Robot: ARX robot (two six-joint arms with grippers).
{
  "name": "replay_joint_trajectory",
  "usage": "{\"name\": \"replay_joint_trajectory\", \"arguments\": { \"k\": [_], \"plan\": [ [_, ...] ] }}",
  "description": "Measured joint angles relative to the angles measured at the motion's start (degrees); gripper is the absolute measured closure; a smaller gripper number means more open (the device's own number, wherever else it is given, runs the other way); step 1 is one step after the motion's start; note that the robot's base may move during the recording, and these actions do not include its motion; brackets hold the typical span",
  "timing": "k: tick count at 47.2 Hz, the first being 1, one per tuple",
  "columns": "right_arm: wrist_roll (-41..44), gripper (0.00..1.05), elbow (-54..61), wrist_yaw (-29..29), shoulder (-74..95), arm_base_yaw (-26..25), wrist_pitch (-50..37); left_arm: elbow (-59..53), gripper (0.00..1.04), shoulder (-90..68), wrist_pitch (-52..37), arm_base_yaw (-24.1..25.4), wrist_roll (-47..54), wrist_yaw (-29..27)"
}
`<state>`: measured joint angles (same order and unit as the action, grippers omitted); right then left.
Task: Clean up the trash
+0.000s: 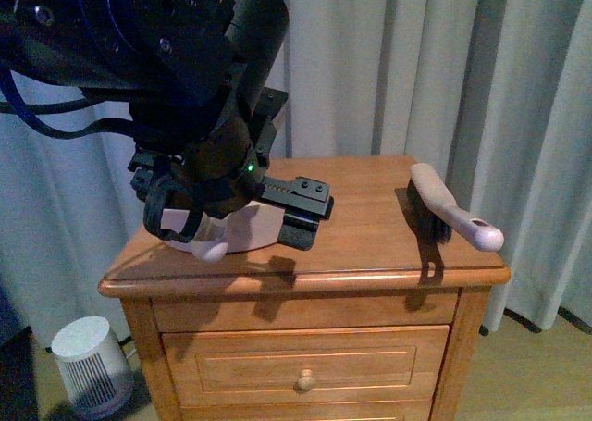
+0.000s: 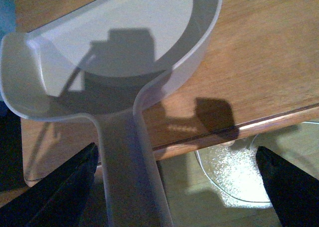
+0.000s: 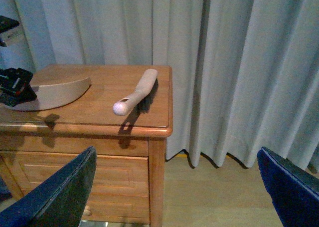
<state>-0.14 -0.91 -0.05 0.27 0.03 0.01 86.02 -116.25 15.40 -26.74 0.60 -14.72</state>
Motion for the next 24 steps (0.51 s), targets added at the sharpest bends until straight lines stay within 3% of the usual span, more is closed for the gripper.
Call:
{"name": "replay_joint_trajectory", "arguments": {
  "k": [24],
  "plan": [
    [0.00, 0.07, 0.00, 0.00, 0.00, 0.00, 0.00, -2.03, 0.08, -1.20, -2.03, 0.66, 2.45, -0.35]
  ]
}}
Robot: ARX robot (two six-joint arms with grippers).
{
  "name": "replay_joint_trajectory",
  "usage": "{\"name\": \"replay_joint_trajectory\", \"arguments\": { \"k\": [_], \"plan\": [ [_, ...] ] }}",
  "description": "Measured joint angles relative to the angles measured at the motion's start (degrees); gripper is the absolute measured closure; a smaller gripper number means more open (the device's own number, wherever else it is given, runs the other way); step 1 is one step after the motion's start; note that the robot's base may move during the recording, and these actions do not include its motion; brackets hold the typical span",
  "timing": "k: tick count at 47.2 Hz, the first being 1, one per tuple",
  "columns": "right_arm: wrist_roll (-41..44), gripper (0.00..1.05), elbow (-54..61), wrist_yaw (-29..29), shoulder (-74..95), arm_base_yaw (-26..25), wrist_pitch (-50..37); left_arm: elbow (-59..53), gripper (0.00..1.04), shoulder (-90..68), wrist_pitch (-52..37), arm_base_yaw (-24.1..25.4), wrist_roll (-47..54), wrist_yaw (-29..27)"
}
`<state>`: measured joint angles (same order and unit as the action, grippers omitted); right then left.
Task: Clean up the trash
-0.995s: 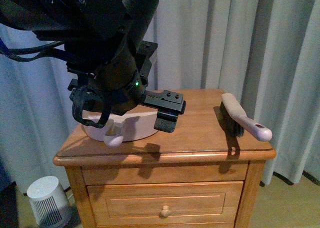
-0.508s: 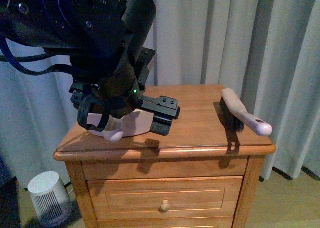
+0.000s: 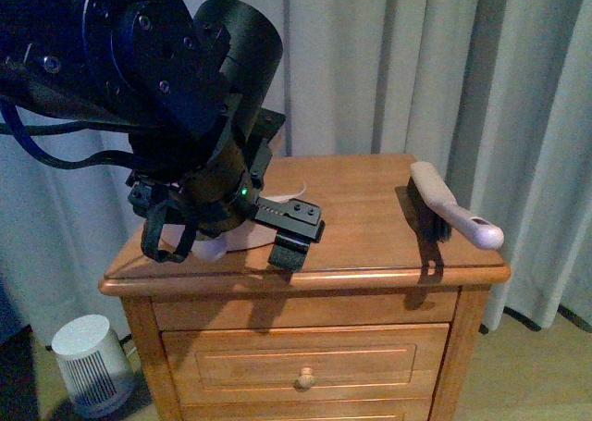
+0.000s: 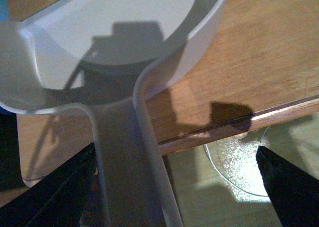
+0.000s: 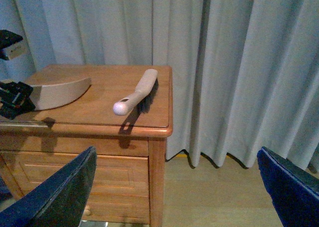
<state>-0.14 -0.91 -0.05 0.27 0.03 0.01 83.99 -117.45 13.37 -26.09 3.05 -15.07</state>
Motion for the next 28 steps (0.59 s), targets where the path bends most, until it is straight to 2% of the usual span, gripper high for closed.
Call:
{"name": "replay_joint_trajectory", "arguments": {
  "k": [8, 12, 18, 28],
  "plan": [
    [0.00, 0.07, 0.00, 0.00, 0.00, 0.00, 0.00, -0.04, 0.08, 0.00, -0.28, 0.07, 0.79, -0.09],
    [0.00, 0.07, 0.00, 0.00, 0.00, 0.00, 0.00, -0.04, 0.20, 0.00, -0.42, 0.13, 1.46, -0.37],
    [0.00, 0.07, 0.00, 0.00, 0.00, 0.00, 0.00, -0.04, 0.43, 0.00, -0.79, 0.35, 2.19, -0.46],
    [0.00, 0.07, 0.00, 0.00, 0.00, 0.00, 0.00, -0.04, 0.70, 0.00, -1.03, 0.70, 2.47, -1.31]
  ]
}}
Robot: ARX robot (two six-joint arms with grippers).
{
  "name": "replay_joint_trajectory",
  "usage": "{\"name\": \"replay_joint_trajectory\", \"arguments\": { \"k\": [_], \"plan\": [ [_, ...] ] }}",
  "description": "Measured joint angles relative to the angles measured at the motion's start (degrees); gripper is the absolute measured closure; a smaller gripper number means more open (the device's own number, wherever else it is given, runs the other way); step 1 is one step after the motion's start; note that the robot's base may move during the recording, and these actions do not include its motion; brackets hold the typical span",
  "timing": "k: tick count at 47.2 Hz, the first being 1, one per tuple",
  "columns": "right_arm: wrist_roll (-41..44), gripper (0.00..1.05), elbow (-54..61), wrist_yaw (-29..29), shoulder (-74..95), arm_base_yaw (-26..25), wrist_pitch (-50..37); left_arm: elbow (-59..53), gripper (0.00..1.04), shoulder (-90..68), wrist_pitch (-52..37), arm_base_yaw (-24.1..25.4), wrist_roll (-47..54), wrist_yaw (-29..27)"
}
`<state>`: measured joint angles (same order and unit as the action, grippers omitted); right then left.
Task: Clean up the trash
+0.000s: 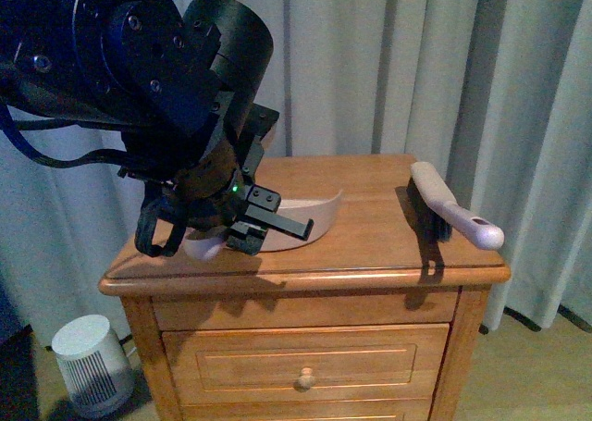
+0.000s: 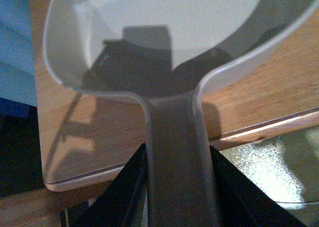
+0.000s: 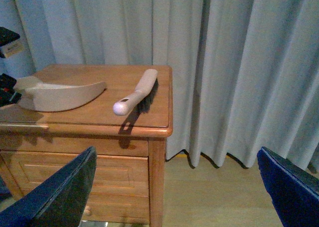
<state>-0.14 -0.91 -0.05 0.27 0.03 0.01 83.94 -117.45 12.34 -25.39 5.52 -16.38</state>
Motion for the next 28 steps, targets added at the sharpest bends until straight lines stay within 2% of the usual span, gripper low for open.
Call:
{"name": "replay_joint_trajectory", "arguments": {
  "k": [4, 28],
  "plan": [
    [0.00, 0.07, 0.00, 0.00, 0.00, 0.00, 0.00, 0.00, 0.75, 0.09, 0.00, 0.00, 0.55, 0.15],
    [0.00, 0.07, 0.00, 0.00, 0.00, 0.00, 0.00, -0.66, 0.75, 6.54, -3.37, 1.36, 4.68, 1.11]
  ]
}}
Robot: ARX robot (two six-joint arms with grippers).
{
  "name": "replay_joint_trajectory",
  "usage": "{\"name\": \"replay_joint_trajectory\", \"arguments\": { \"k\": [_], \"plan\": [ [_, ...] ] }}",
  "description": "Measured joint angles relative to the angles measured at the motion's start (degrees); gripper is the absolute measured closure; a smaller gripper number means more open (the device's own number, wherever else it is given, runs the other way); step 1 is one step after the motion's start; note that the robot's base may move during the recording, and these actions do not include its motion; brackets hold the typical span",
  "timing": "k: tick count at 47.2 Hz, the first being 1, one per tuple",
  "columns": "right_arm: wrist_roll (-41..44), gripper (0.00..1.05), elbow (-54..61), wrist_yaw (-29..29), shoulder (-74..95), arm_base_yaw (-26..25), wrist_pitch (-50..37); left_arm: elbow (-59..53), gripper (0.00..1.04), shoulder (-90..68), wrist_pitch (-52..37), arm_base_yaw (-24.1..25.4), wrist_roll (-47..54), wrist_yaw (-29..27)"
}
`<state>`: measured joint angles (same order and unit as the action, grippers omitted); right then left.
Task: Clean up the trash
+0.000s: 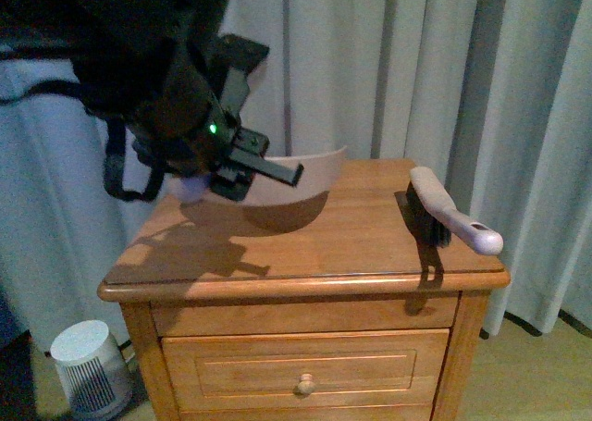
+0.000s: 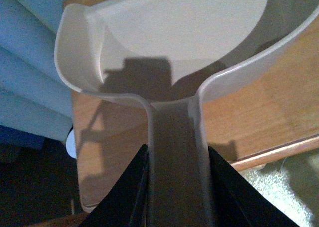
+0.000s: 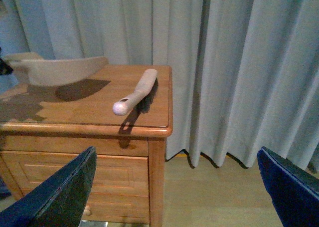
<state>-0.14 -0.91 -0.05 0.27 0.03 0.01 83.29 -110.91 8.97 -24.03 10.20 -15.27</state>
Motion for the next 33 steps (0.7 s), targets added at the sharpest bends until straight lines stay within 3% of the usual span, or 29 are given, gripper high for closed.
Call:
{"name": "replay_joint_trajectory", "arguments": {
  "k": [14, 33],
  "plan": [
    [0.00, 0.07, 0.00, 0.00, 0.00, 0.00, 0.00, -1.01, 0.75, 10.73, -9.81, 3.13, 4.13, 0.50],
    [0.00, 0.07, 0.00, 0.00, 0.00, 0.00, 0.00, -17.38, 0.75, 36.20, -26.69, 7.78, 7.15, 5.51]
  ]
}}
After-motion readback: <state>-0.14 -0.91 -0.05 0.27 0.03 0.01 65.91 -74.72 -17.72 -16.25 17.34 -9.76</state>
